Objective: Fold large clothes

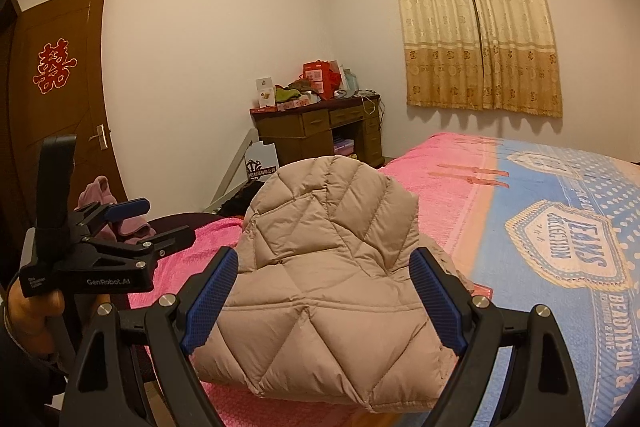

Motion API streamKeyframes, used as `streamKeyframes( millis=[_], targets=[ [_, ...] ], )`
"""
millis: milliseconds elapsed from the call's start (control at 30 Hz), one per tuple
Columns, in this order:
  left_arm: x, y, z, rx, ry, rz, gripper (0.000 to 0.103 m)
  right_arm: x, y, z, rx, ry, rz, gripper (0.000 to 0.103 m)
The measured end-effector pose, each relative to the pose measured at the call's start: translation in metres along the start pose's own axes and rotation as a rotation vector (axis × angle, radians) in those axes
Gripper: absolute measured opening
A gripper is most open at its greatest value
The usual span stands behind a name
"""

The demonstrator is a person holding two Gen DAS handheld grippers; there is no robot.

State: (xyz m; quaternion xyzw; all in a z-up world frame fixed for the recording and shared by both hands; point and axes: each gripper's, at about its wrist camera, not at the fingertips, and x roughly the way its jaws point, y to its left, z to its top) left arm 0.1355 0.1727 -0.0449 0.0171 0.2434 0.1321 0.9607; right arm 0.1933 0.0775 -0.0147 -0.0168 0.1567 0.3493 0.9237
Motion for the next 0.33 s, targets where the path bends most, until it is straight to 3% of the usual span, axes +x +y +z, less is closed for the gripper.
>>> streamKeyframes(
  millis=[333],
  targets=[
    [0.0031, -0.0015, -0.0012, 0.001, 0.005, -0.028, 0.103, 0.004, 0.0006, -0.0043, 0.006, 0.022, 0.005, 0.088]
  ],
)
